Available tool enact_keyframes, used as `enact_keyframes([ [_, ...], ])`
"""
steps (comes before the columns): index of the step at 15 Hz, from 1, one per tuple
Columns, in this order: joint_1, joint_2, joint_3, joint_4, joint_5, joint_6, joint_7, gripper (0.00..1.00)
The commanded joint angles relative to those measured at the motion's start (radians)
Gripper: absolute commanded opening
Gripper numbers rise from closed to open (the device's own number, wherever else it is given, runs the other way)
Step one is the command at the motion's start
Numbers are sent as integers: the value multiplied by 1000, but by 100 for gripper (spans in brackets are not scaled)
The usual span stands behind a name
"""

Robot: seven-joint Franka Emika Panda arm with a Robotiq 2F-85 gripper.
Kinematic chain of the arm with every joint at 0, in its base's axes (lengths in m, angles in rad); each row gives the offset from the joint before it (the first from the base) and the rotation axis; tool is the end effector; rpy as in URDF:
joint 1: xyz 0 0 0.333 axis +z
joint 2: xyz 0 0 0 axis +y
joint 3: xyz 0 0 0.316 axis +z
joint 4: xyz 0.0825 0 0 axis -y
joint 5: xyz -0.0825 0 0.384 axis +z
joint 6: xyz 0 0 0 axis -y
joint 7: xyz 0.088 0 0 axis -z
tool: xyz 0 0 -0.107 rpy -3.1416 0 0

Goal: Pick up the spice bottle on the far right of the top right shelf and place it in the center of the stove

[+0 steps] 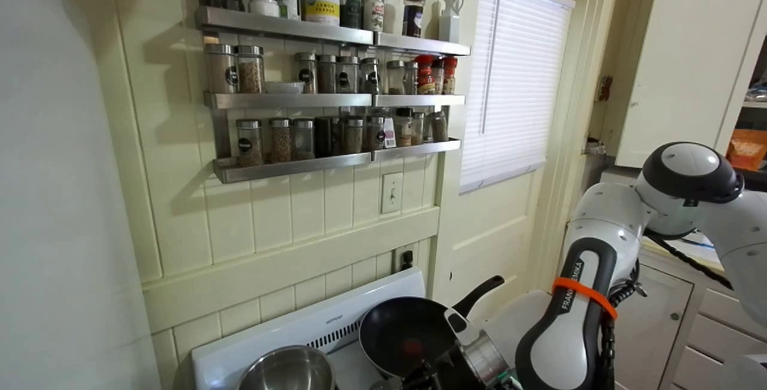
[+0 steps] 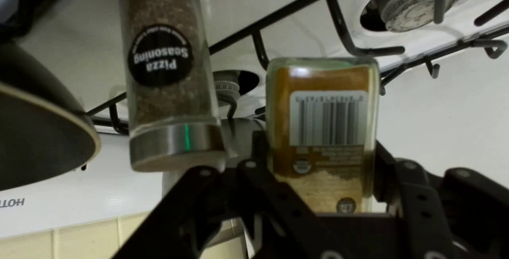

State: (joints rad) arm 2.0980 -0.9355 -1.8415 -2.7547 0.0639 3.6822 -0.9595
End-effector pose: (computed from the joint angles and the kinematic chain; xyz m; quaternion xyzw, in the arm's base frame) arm 0.4028 0.1500 0.2300 -0.8271 -0.3047 -0.3921 0.2634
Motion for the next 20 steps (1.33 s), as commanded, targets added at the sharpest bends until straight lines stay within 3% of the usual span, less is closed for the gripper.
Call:
enact_keyframes([
  [1, 49, 5, -113, 0, -174, 13, 38, 33],
  [7, 85, -11, -224, -1, -307, 23, 14, 33],
  [13, 85, -9, -241, -1, -351, 7, 17, 33],
  [14, 85, -9, -241, -1, -353, 4, 19, 83],
  [15, 87, -7, -241, -1, -353, 3, 19, 85],
  [17, 92, -4, -242, -1, -351, 1, 20, 99],
  [20, 103, 6, -237, -1, -347, -1, 22, 100],
])
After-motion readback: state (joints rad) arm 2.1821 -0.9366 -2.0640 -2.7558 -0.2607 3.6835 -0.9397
